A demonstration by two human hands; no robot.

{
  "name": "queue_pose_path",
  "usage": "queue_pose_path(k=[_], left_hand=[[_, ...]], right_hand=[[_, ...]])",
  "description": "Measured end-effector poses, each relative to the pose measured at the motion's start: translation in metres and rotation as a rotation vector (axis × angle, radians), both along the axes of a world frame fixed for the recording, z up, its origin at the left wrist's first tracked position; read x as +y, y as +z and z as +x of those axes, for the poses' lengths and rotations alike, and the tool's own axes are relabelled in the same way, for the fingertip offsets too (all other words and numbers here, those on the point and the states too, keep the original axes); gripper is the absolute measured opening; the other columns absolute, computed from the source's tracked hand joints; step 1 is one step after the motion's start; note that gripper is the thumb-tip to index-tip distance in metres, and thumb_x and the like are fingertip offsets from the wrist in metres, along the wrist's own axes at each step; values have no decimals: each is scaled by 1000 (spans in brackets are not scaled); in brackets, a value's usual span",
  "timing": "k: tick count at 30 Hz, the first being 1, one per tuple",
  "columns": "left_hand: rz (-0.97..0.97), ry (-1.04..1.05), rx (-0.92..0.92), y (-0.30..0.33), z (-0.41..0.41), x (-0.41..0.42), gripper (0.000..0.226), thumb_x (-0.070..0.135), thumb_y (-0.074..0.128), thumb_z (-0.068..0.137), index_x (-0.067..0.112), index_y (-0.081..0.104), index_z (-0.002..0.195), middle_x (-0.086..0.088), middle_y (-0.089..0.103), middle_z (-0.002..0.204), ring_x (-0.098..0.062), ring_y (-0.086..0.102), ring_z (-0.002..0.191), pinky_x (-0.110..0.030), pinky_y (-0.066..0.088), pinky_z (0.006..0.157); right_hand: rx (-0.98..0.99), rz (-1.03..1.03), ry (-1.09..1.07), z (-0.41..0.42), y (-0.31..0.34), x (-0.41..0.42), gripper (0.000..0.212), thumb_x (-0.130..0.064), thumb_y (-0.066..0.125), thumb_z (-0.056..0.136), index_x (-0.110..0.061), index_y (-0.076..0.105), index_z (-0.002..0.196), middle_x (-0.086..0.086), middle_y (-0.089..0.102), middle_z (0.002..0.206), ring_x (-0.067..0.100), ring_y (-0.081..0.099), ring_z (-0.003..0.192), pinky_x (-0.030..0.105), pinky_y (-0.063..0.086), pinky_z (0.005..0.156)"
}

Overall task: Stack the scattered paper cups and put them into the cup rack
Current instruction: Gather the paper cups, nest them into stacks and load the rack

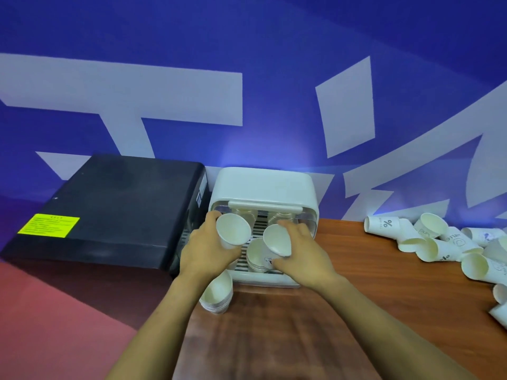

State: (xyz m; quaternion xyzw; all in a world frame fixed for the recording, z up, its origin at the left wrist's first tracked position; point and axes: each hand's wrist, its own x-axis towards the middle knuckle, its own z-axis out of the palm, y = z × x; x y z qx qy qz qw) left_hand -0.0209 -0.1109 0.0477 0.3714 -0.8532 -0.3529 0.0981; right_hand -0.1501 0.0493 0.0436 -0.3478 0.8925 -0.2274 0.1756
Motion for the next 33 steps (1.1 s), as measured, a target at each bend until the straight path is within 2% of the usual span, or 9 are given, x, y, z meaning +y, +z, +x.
queue_pose_path(k=[7, 12, 20, 26, 33], left_hand=[[84, 19, 23, -16, -6, -13, 72, 31, 68, 65, 44, 27, 123, 9, 56, 110, -23, 58, 96, -41, 52, 78], [93, -10, 27, -28, -9, -16, 69, 33, 71, 65, 42, 32, 120, 8, 54, 115, -20, 57, 98, -42, 53, 81], [86, -16, -81, -47, -16, -24, 63, 42, 74, 64, 35, 37, 115, 3, 51, 115, -22, 56, 97, -45, 53, 80], [19, -27, -273, -55, -20, -26, 68, 48, 73, 69, 25, 40, 125, -2, 46, 122, -27, 52, 107, -43, 49, 86], [26, -59, -391, -66, -21, -24, 78, 52, 74, 68, 25, 39, 132, -3, 44, 130, -29, 49, 115, -41, 47, 90]], right_hand=[[-2, -12, 4, -2, -9, -12, 78, -30, 68, 75, -34, 24, 139, -7, 30, 141, 21, 47, 121, 38, 49, 83], [3, 9, 8, -4, -19, -18, 79, -31, 68, 76, -37, 23, 140, -9, 29, 142, 20, 47, 121, 36, 48, 82], [9, 61, 62, -7, -37, -26, 79, -37, 67, 76, -35, 24, 142, -11, 32, 143, 15, 43, 126, 33, 45, 90], [-16, 52, 73, -6, -51, -27, 75, -41, 66, 78, -33, 26, 141, -10, 37, 142, 16, 45, 124, 34, 46, 92], [-49, 96, 94, -9, -61, -21, 82, -40, 64, 81, -31, 18, 148, -9, 27, 151, 14, 35, 134, 33, 38, 102]])
